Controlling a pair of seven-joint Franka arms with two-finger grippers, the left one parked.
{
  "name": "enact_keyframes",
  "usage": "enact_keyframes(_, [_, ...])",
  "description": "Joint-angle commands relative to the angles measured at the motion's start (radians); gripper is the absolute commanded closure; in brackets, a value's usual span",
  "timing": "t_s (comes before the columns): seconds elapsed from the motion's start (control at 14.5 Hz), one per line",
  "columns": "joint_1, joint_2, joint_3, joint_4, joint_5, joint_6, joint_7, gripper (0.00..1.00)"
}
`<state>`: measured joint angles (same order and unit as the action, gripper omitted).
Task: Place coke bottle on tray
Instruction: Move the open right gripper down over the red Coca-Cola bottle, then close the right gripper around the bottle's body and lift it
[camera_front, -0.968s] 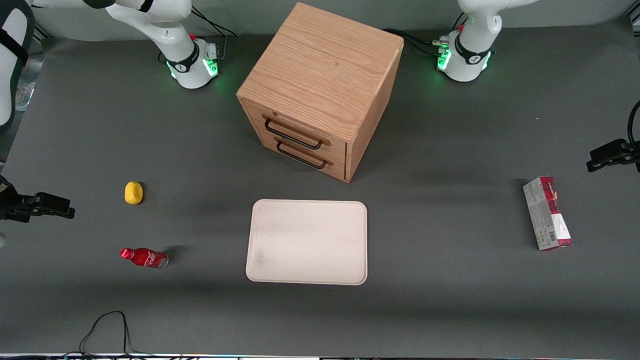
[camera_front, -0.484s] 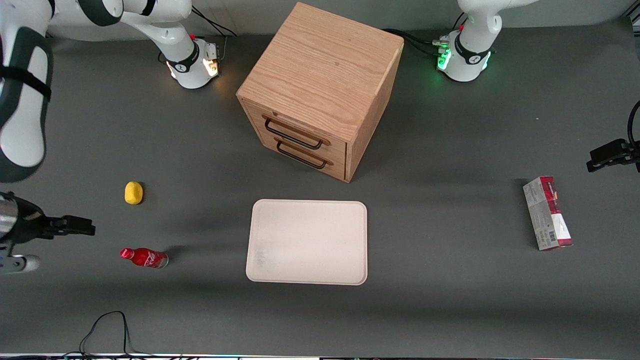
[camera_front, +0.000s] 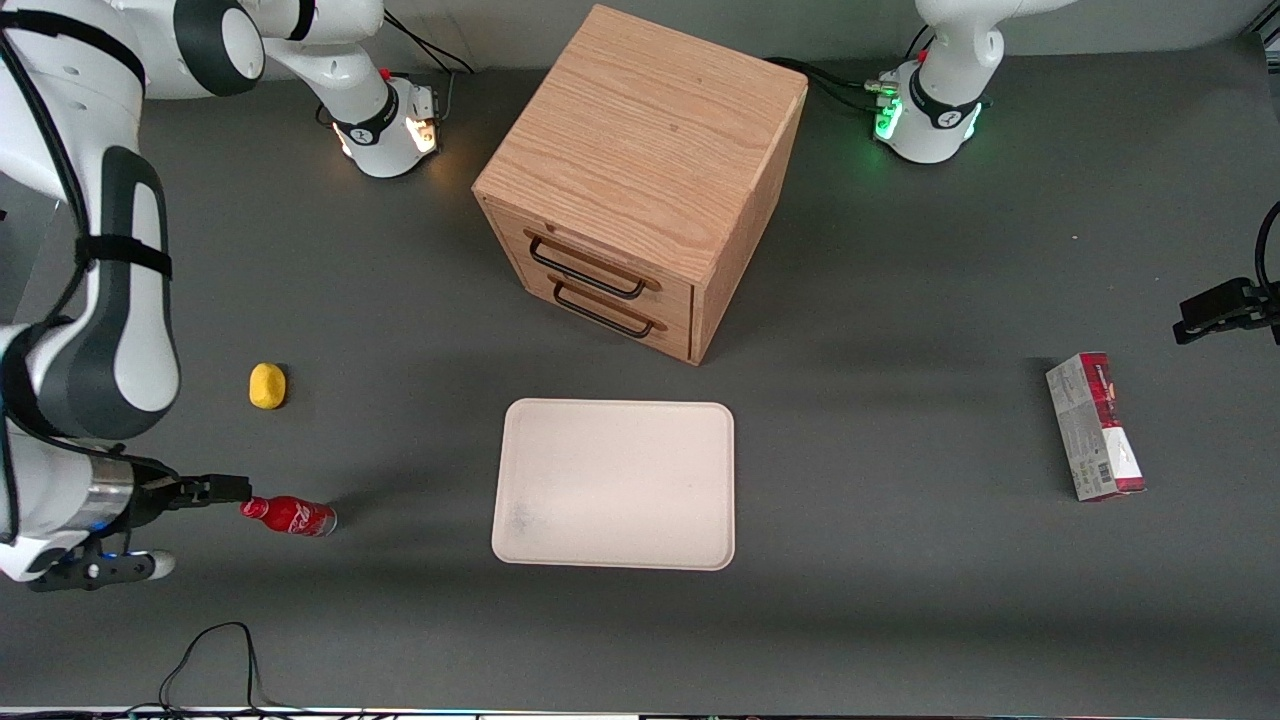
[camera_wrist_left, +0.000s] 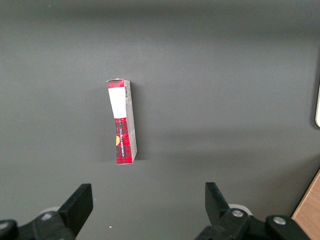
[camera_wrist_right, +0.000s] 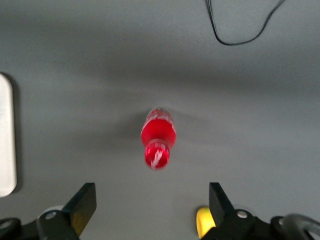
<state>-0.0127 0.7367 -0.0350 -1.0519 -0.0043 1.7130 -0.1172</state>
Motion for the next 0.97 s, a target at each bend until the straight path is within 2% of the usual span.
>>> enact_keyframes(0.0, [0.000,-0.005,0.000,-0.049,0.007,0.065,-0.012,0.00])
enact_keyframes(0.28, [0.002,0.038,0.000,-0.068,0.006,0.109,-0.010,0.00])
enact_keyframes(0.48, [0.005,0.023,0.000,-0.167,0.007,0.197,-0.010,0.00])
enact_keyframes(0.83, [0.004,0.021,0.000,-0.174,0.007,0.198,-0.010,0.00])
enact_keyframes(0.9, [0.004,0.020,0.000,-0.174,0.007,0.195,-0.012,0.03])
